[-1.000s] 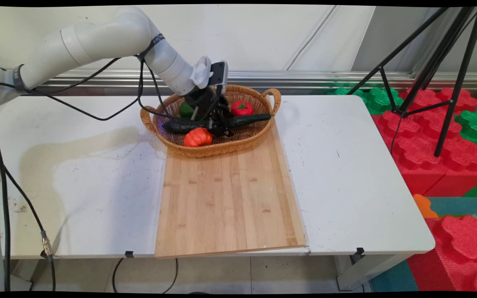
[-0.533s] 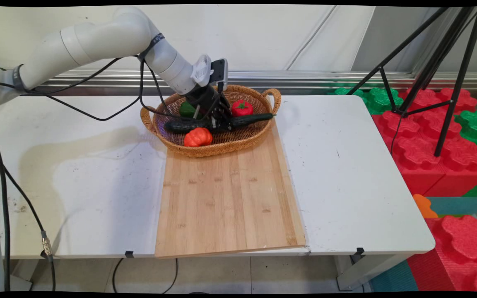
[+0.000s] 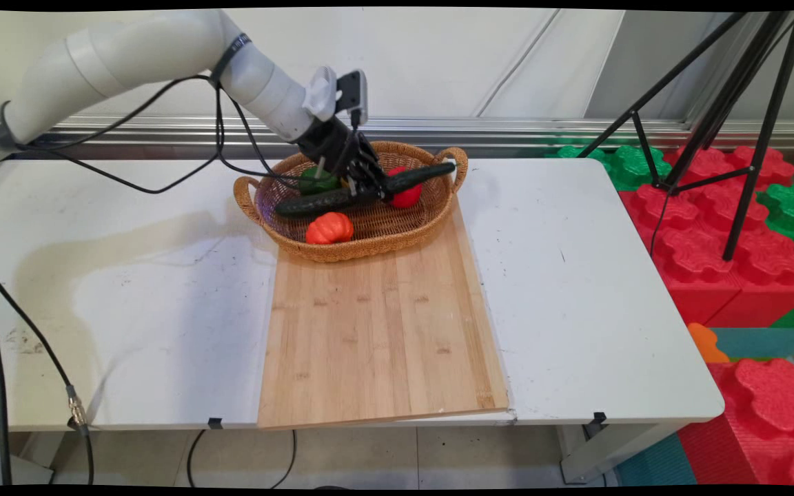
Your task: Place the picked object on the cutting board
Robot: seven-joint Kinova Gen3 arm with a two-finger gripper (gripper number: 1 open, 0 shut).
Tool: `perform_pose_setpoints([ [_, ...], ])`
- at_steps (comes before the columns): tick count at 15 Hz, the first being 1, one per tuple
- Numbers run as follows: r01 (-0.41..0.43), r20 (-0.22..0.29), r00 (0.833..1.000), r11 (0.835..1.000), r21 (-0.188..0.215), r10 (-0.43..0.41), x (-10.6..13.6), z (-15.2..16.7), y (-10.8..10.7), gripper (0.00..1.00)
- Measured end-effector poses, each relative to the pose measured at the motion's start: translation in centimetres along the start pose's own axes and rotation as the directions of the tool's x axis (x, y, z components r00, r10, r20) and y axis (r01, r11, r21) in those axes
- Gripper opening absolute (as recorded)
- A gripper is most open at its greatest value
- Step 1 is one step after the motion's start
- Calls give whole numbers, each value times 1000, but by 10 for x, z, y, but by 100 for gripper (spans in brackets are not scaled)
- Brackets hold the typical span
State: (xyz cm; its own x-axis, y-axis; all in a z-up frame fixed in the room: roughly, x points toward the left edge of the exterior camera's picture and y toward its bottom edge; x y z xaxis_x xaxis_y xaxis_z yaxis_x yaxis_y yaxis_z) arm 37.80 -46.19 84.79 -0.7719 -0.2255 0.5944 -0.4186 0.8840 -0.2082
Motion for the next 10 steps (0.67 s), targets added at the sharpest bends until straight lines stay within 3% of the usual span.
perform_pose_setpoints([
  [6, 24, -82, 996, 1000, 15, -23, 11, -51, 4, 0],
  [10, 42, -134, 990, 999, -1, -42, 18, -89, 14, 0],
])
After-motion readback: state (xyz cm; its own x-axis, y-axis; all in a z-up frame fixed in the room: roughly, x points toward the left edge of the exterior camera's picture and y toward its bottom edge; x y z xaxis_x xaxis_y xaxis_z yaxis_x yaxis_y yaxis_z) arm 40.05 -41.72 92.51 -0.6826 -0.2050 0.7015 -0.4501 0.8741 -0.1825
